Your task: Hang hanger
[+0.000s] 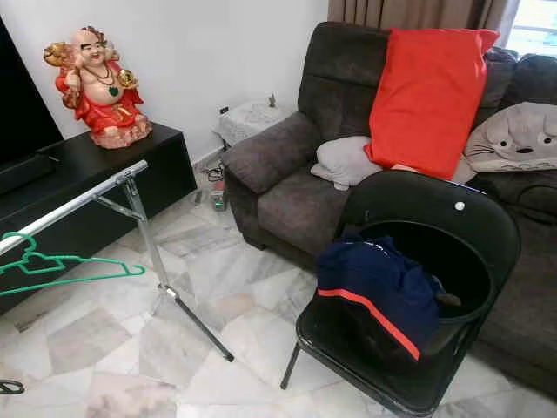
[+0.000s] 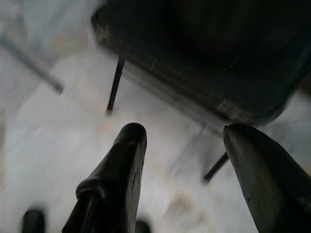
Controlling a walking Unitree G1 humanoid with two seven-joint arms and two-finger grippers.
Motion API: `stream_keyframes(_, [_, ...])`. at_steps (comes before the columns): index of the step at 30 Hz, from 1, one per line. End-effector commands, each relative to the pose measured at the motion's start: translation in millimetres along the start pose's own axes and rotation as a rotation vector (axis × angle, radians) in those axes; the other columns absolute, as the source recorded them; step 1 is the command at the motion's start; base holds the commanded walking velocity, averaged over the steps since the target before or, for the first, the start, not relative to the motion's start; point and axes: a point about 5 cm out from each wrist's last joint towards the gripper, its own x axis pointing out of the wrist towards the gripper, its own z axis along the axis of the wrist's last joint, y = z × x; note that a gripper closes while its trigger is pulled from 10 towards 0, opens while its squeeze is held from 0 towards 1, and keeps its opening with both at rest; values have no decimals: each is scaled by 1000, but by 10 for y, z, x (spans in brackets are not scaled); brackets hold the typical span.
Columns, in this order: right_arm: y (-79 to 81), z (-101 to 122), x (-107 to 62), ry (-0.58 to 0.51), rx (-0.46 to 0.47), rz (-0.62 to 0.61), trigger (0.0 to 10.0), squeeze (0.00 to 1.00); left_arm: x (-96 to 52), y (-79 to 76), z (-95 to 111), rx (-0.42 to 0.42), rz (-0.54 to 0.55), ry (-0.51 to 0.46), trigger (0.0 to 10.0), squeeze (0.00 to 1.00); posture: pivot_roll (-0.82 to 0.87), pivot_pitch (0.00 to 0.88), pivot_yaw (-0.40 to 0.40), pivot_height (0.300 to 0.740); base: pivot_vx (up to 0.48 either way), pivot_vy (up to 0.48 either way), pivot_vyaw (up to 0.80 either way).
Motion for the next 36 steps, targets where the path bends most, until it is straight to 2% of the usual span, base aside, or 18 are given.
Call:
stream_keyframes(1, [-41,191,31,-128,-41,-14,10000,0,-6,25,-39,33,-4,17,10000,0,-171,0,87,740,0,0,0])
stream_keyframes(3, [-61,249,5,-175,-78,-25,10000,0,-6,23,-38,36,-5,17,10000,0,-175,0,83,740,0,0,0])
stream_keyframes(4, [-89,344,-90,-264,-131,-54,10000,0,-6,18,-38,41,-7,17,10000,0,-171,0,73,740,0,0,0])
stream_keyframes(5, [-92,382,-160,-303,-160,-68,10000,0,-6,16,-38,41,-7,17,10000,0,-170,0,71,740,0,0,0])
stream_keyframes(6, [-92,382,-160,-303,-160,-68,10000,0,-6,16,-38,41,-7,17,10000,0,-170,0,71,740,0,0,0])
stream_keyframes(8, [-73,438,-321,-365,-190,-96,10000,0,-6,12,-44,38,-6,18,10000,0,-180,0,65,740,0,0,0])
stream_keyframes(13, [-68,469,-466,-403,-212,-159,10000,0,-7,9,-56,54,-10,24,10000,0,-183,0,62,740,0,0,0])
stream_keyframes(16, [-96,632,-551,-457,-400,-206,10000,0,-9,9,-68,54,-14,29,10000,0,-186,0,59,740,0,0,0])
stream_keyframes(19, [-159,745,-552,-466,-476,-273,10000,0,-10,12,-73,53,-13,30,10000,0,-191,0,61,740,0,0,0])
stream_keyframes(20, [-177,800,-528,-474,-500,-286,10000,333,-10,13,-75,53,-13,31,10000,0,-191,0,61,740,0,0,0])
stream_keyframes(21, [-190,882,-468,-488,-546,-301,10000,1000,-10,14,-76,57,-14,31,10000,0,-194,0,63,740,0,0,0])
stream_keyframes(22, [-190,882,-468,-488,-546,-301,10000,1000,-10,14,-76,57,-14,31,10000,0,-194,0,63,740,0,0,0])
stream_keyframes(23, [-207,1011,-339,-488,-636,-332,10000,1000,-10,11,-79,61,-17,32,10000,0,-190,0,63,740,0,0,0])
stream_keyframes(24, [-209,1047,-282,-482,-658,-338,10000,839,-10,8,-80,61,-17,32,10000,0,-179,0,59,740,0,0,0])
stream_keyframes(25, [-204,1072,-231,-474,-663,-331,10000,325,-10,7,-81,58,-17,31,10000,0,-179,0,59,740,0,0,0])
stream_keyframes(26, [-190,1092,-185,-471,-665,-317,10000,0,-10,5,-82,56,-17,31,10000,0,-172,0,56,740,0,0,0])
stream_keyframes(29, [-124,1169,-96,-477,-717,-276,10000,0,-10,0,-85,52,-17,31,10000,0,-164,0,53,740,0,0,0])
stream_keyframes(36, [-124,1169,-96,-477,-717,-276,10000,0,-10,0,-85,52,-17,31,10000,0,-164,0,53,740,0,0,0])
